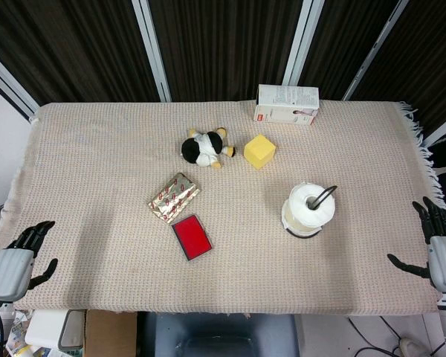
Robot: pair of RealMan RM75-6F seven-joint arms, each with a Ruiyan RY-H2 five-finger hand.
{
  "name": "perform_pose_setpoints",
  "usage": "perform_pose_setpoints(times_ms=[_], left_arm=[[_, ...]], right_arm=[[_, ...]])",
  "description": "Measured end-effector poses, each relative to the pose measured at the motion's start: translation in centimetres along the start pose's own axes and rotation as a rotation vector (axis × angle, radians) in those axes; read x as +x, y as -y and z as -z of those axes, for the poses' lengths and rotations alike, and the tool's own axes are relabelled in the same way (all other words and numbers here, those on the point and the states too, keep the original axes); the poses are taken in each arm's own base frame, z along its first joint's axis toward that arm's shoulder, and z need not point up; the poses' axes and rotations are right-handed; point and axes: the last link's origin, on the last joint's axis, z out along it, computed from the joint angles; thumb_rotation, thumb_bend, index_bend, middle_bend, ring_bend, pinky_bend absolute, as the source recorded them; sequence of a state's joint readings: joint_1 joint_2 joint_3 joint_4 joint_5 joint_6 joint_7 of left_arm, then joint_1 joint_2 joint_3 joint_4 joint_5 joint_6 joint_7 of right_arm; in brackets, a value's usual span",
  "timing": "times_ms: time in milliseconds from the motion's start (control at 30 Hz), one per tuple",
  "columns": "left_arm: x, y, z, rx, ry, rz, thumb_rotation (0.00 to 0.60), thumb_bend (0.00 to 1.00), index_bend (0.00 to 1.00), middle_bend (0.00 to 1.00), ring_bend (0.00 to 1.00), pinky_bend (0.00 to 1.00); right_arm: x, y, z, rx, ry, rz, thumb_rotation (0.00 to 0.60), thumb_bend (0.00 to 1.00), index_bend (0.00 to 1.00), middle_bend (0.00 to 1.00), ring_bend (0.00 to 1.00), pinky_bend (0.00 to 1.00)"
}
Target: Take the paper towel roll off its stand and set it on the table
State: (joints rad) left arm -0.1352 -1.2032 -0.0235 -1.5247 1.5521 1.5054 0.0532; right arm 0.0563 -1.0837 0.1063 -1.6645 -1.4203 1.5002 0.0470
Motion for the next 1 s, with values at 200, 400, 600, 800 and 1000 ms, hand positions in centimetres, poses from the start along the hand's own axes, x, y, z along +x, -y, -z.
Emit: perform_pose_setpoints(times_ms=[200, 400, 600, 800, 1000], left_arm=[[0.1, -0.1, -0.2, -0.002, 0.007, 0.006, 0.600, 0.37, 0.17, 0.14, 0.17, 0.45], [0.0, -0.2, -0.4, -0.013, 0.014, 0.020, 0.600, 0.37, 0.20, 0.14, 0.17, 0.46], [0.1, -0.4, -0.2, -0.025, 0.025, 0.022, 0.600, 0.37, 0.22, 0.15, 0.17, 0.46], [0.1, -0.5, -0.2, -0.031, 0.032, 0.024, 0.600, 0.37, 0.23, 0.16, 0.18, 0.46], [0.3, -0.4, -0.2, -0.021, 0.025, 0.026, 0.600, 0.37, 0.23, 0.16, 0.18, 0.46]], right_arm=[[-0.1, 0.1, -0.2, 0.014, -0.028, -0.014, 0.600, 0.00, 0.00, 0.00, 0.00, 0.16], [-0.5, 0.0, -1.2, 0.028, -0.018, -0.140, 0.600, 0.00, 0.00, 0.00, 0.00, 0.16], [-1.3, -0.1, -2.5, 0.076, 0.014, -0.303, 0.600, 0.00, 0.00, 0.00, 0.00, 0.16], [-2.1, 0.7, -4.2, 0.112, 0.052, -0.388, 0.600, 0.00, 0.00, 0.00, 0.00, 0.12], [-3.4, 2.3, -6.9, 0.129, 0.201, -0.581, 0.600, 0.00, 0.00, 0.00, 0.00, 0.10]])
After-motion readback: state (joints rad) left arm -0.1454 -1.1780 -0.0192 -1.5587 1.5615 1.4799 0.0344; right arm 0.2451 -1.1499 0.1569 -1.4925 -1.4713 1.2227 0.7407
